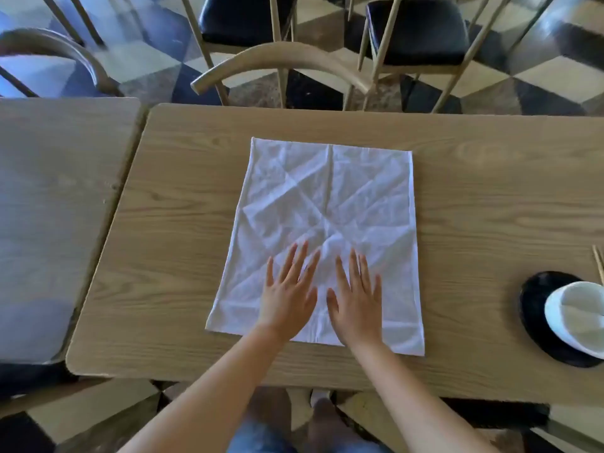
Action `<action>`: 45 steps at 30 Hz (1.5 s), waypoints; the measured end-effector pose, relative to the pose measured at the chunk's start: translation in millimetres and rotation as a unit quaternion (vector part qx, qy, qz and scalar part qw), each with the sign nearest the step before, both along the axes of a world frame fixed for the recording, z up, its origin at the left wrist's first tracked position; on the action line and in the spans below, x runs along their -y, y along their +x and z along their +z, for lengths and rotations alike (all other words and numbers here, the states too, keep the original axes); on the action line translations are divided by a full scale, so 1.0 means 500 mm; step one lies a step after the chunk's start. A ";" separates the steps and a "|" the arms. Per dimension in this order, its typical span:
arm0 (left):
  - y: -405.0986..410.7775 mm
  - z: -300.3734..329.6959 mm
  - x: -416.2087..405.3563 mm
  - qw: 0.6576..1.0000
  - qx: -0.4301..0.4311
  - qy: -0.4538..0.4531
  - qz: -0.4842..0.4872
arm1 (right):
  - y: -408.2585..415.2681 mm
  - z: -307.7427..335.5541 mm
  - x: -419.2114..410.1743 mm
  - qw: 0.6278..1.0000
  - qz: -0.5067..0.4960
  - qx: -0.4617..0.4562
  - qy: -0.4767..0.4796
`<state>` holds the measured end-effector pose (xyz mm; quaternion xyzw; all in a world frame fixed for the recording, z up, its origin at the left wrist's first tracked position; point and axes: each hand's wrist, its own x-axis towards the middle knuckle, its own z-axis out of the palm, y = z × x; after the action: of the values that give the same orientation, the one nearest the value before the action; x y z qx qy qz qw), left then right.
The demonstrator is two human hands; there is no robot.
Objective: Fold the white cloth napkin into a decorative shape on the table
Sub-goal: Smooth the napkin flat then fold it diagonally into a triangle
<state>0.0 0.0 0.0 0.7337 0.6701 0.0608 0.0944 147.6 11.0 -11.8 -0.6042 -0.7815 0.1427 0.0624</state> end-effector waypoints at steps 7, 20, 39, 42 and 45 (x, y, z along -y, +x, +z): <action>-0.068 -0.083 0.003 0.996 0.009 -0.020 -0.084 | 0.038 -0.058 -0.012 0.997 0.054 0.058 -0.014; -0.086 -0.061 -0.118 0.999 0.028 -0.001 0.018 | 0.027 -0.027 -0.125 0.996 -0.061 0.017 0.064; -0.154 -0.077 -0.402 1.000 -0.007 0.004 0.029 | 0.055 -0.050 -0.401 0.991 -0.053 0.076 0.095; -0.096 -0.082 -0.471 0.999 -0.007 0.006 -0.050 | -0.037 -0.058 -0.473 0.995 0.028 0.048 0.079; -0.108 -0.099 -0.517 0.998 -0.033 -0.023 -0.054 | -0.056 -0.070 -0.521 0.997 0.049 0.050 0.025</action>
<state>-54.1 258.5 -49.4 0.7683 0.6332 0.0158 0.0923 119.4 271.7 -46.7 -0.5696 -0.8157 0.0957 0.0318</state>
